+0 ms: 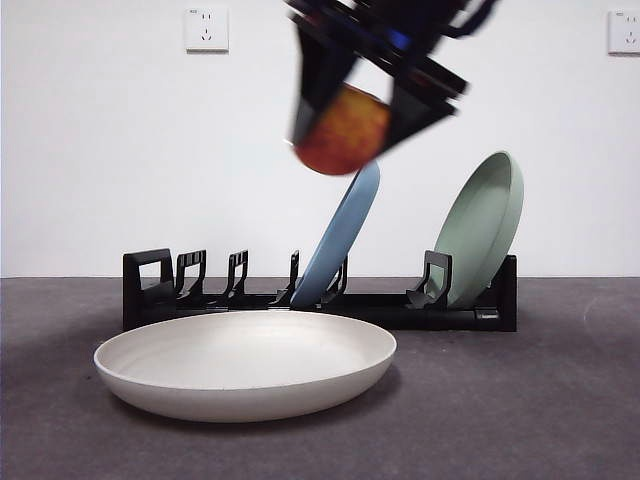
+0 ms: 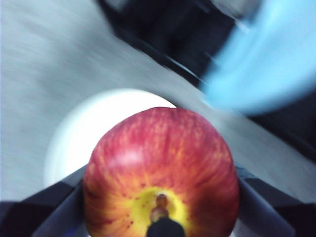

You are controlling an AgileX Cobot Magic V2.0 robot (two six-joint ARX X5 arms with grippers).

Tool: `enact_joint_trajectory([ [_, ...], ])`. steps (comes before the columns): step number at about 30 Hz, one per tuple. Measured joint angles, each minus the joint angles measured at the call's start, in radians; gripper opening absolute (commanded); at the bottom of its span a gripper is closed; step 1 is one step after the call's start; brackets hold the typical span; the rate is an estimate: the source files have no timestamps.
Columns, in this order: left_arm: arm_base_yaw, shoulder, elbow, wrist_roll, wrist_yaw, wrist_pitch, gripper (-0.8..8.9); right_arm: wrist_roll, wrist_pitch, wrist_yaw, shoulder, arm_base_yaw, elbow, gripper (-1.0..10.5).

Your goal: Take the yellow plate from the plate rack,put the plate on the table,take the apple from the table,put the apple in the plate

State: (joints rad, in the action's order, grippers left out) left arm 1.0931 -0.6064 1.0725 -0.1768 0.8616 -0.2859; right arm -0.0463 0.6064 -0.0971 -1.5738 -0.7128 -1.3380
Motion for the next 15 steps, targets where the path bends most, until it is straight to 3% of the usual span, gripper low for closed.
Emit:
enact_joint_trajectory([
  [6, 0.000, 0.000, 0.000, -0.003, 0.000, -0.038, 3.14, -0.006, -0.016, 0.000, -0.145, -0.088, -0.061, -0.1],
  [15, 0.000, 0.000, 0.000, -0.003, 0.000, -0.055, 3.14, -0.008, -0.014, 0.000, -0.364, -0.132, -0.061, -0.1],
])
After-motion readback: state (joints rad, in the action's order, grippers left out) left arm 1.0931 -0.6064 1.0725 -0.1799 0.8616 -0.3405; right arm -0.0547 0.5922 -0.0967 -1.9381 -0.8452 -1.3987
